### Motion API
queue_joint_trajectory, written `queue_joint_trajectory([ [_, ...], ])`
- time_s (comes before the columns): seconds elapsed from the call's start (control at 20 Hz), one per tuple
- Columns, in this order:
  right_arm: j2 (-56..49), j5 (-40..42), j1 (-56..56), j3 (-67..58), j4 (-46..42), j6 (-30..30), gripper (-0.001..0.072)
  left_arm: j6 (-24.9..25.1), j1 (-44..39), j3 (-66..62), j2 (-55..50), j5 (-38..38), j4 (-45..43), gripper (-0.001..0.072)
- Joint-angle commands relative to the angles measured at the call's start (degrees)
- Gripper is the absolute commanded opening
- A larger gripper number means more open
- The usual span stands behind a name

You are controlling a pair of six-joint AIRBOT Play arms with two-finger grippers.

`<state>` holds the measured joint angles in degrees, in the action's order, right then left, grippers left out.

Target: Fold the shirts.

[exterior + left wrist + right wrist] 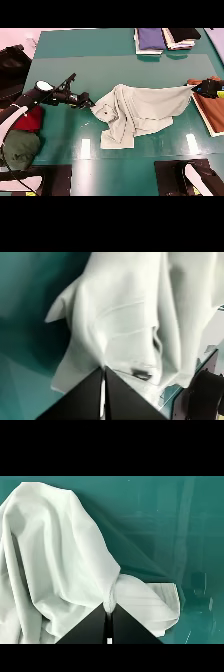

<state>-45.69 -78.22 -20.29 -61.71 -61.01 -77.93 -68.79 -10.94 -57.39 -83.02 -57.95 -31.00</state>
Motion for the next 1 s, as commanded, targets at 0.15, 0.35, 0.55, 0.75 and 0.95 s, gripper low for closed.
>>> queue_joint_trajectory([
  [0.15,2.05,2.78,0.0,-0.7,0.09,1.05,0.0019,-4.7,2.1,-12.52,6.47,0.85,-11.37,0.0022],
  [0.35,2.8,3.37,0.0,-14.36,0.04,1.09,0.0019,-7.76,4.46,-29.77,17.57,-0.81,-24.3,0.0023],
  [0.55,-0.04,2.29,-0.02,-37.9,-0.72,1.07,0.0019,-8.98,4.44,-49.53,27.08,-1.66,-32.65,0.0023],
  [0.75,-4.5,-2.47,-1.64,-56.39,-0.63,1.01,0.0019,-8.94,4.44,-60.54,33.55,-2.01,-33.4,0.0023],
  [0.95,-6.19,-3.19,-7.48,-61.35,-0.61,0.33,0.0018,-10.01,4.44,-62.25,36.3,-2.05,-39.36,0.0022],
])
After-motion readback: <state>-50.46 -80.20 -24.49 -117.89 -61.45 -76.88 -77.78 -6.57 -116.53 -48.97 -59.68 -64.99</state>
